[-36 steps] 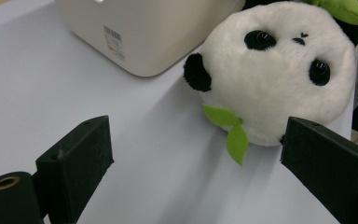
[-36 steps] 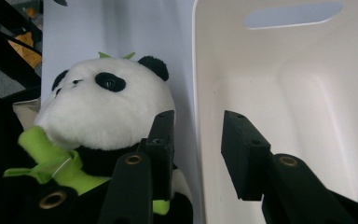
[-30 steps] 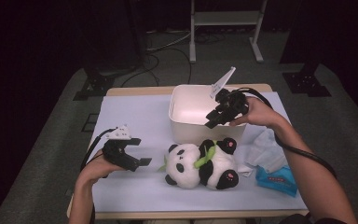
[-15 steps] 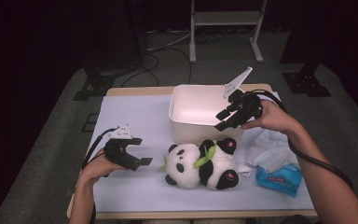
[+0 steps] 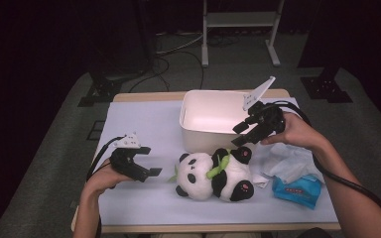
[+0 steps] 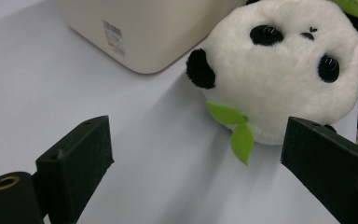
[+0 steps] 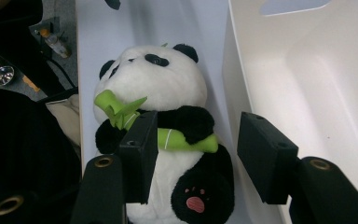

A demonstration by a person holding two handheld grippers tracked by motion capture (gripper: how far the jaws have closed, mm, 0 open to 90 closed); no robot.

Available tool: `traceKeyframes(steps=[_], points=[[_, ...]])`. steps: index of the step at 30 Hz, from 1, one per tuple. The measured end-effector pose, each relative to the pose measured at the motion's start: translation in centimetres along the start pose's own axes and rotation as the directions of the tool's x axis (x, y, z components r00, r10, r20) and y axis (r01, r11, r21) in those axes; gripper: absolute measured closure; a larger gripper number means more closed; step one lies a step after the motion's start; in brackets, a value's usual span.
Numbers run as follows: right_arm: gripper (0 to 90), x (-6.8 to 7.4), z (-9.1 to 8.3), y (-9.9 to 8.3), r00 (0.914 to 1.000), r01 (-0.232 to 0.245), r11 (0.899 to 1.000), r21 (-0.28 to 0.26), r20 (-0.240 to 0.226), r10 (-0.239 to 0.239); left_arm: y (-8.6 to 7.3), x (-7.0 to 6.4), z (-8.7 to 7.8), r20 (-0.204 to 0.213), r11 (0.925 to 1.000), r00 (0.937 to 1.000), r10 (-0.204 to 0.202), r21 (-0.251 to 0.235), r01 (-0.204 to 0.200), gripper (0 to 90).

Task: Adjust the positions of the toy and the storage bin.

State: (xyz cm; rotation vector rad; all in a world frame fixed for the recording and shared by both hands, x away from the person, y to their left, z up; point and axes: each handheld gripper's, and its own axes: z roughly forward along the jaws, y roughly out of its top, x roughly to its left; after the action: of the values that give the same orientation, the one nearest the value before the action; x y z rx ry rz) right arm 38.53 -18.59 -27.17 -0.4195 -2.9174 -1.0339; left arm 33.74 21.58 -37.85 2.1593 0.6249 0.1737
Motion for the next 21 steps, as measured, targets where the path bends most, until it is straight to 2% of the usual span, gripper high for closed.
traceKeyframes(steps=[14,21], points=[[45.0,1.1,1.4,-0.4,0.999,-0.001,1.0,0.009,-0.045,0.002,-0.2,0.1,0.1,-0.002,0.9999,1.0,-0.006,0.008,0.006,7.9],[43.8,1.7,2.7,-0.5,0.9972,0.012,0.999,0.037,-0.074,-0.009,-0.2,0.0,0.1,0.0,0.9999,1.0,-0.005,0.009,0.005,7.9]])
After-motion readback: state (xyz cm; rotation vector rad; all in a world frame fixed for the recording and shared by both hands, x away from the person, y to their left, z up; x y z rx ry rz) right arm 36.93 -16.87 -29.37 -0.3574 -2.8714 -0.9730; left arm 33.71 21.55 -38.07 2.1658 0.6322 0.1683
